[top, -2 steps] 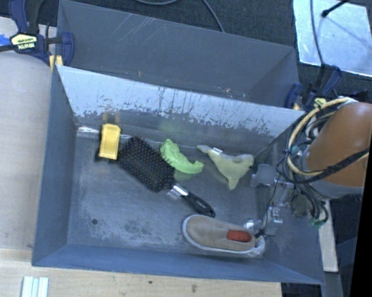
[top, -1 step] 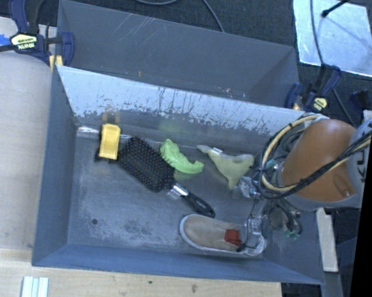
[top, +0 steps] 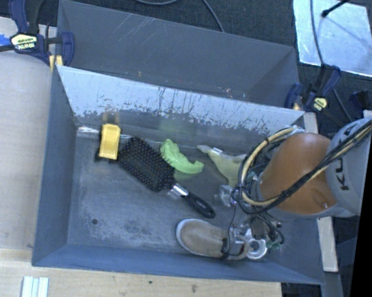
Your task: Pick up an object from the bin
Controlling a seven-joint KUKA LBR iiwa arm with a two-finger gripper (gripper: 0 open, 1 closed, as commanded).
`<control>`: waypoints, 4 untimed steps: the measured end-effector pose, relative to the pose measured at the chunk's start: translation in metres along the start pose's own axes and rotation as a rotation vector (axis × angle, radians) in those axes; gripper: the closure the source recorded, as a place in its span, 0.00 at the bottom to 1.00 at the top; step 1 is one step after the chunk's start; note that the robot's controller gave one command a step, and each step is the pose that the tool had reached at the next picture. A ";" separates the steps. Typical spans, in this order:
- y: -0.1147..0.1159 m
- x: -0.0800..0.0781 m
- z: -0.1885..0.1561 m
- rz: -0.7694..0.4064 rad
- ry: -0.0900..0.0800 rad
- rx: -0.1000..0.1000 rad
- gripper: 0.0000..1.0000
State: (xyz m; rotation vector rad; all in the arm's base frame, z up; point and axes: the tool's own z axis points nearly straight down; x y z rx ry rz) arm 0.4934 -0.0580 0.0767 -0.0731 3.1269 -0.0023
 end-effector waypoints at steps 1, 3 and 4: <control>0.004 -0.004 0.005 -0.147 0.009 0.007 1.00; 0.000 -0.003 -0.039 -0.142 0.015 0.004 1.00; 0.020 -0.011 -0.151 -0.109 0.006 0.008 1.00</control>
Offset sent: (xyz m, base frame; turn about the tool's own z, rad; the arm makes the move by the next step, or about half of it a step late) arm 0.0000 0.0000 0.0000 0.0000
